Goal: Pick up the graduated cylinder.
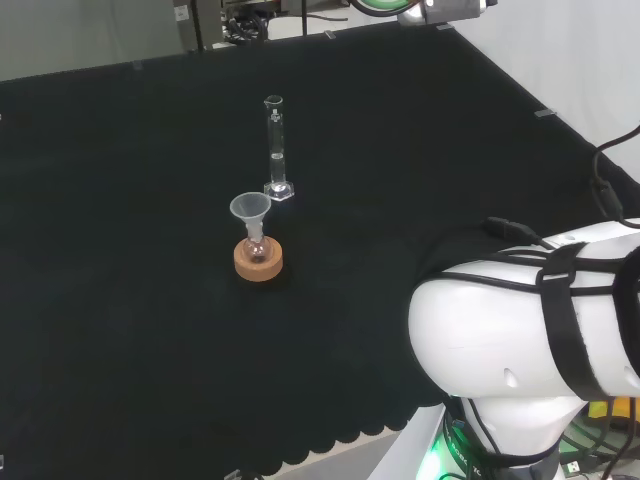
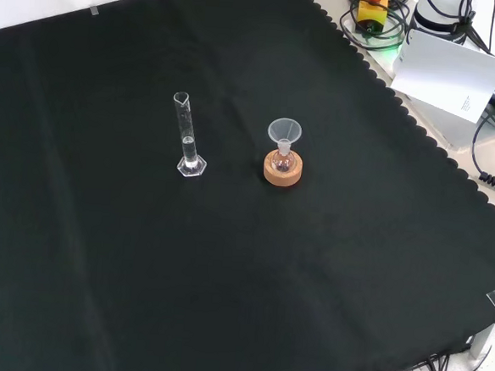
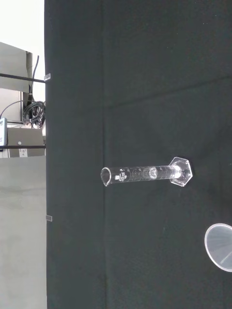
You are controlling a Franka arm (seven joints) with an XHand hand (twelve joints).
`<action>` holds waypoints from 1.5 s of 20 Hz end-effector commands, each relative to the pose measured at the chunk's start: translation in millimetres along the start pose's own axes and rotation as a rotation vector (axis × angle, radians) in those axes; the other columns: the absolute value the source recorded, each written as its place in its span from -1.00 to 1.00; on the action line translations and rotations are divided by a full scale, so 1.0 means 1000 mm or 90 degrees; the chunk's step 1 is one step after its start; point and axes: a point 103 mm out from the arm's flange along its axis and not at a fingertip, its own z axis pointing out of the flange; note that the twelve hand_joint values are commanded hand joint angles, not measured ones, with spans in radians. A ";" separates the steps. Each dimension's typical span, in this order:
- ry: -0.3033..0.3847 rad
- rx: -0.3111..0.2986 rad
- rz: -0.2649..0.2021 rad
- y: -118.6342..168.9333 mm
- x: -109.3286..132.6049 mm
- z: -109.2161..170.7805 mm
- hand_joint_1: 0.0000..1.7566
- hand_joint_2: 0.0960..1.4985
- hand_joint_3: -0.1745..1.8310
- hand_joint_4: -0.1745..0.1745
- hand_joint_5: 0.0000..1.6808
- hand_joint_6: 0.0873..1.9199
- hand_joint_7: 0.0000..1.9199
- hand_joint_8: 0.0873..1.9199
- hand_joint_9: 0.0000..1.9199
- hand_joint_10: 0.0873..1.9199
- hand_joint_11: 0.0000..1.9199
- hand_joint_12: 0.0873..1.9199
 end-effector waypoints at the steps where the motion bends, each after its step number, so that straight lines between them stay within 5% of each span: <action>1: -0.006 -0.005 0.000 0.000 0.000 0.000 -0.96 0.49 -0.28 0.15 -0.82 -0.89 -0.95 -0.53 -0.78 -0.43 -0.89 0.31; 11: 0.006 0.011 0.004 0.005 -0.008 -0.012 -1.00 0.65 -0.47 0.14 -0.74 -1.00 -0.94 -0.56 -0.77 -0.45 -0.92 0.38; 15: 0.044 0.022 0.010 0.008 -0.016 0.023 -1.00 0.65 -0.47 0.14 -0.73 -1.00 -0.93 -0.56 -0.77 -0.45 -0.92 0.38; 25: 0.012 0.013 -0.002 0.036 -0.030 0.078 -0.96 0.65 -0.50 0.12 -0.72 -1.00 -0.91 -0.56 -0.75 -0.45 -0.92 0.38; 30: 0.051 -0.015 -0.066 0.070 -0.021 0.117 -0.81 0.59 -0.53 0.09 -0.71 -1.00 -0.89 -0.56 -0.73 -0.45 -0.92 0.38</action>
